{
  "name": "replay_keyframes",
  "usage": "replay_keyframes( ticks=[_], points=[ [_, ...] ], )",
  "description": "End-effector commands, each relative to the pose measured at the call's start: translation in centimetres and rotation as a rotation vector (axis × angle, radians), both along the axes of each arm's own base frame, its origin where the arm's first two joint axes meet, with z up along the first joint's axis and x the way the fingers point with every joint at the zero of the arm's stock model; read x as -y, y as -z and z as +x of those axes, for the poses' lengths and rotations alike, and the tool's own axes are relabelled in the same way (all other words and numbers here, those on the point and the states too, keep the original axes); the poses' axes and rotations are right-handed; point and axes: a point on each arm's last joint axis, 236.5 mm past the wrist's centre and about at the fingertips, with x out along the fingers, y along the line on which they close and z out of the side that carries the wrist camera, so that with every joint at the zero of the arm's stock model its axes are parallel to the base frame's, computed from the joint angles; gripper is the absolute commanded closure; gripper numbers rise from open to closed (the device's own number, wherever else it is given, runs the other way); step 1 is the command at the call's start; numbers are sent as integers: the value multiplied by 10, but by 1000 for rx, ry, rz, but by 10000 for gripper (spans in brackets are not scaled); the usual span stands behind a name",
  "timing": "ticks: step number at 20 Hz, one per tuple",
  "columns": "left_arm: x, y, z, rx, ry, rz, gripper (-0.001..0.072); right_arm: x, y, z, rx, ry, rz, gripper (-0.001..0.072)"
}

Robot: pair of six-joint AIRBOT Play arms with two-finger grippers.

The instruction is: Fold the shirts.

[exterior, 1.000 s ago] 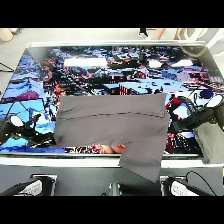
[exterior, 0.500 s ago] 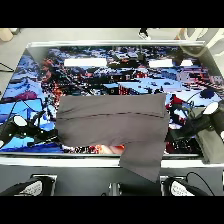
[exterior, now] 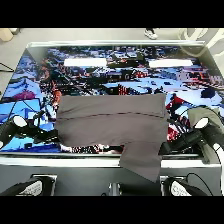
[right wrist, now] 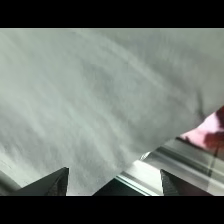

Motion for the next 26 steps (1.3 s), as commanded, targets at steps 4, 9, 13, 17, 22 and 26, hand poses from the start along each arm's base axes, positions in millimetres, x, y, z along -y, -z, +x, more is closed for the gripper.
replay_keyframes(
  ticks=[4,9,13,17,22,26],
  points=[
    [1,-2,-1,-2,1,-6,681,-12,26,-7,7,92,4,152],
    [0,-1,1,7,1,-2,681,-14,33,19,101,166,-4,683],
    [6,-11,9,56,64,-31,681,-14,-4,46,220,53,51,689],
    [-3,-70,60,239,75,1,683,6,-79,123,461,50,1,689],
    [-8,-105,149,338,-6,-38,683,9,-109,242,681,161,56,689],
    [-14,-108,217,359,-62,-74,682,8,-94,317,769,193,12,689]
  ],
)
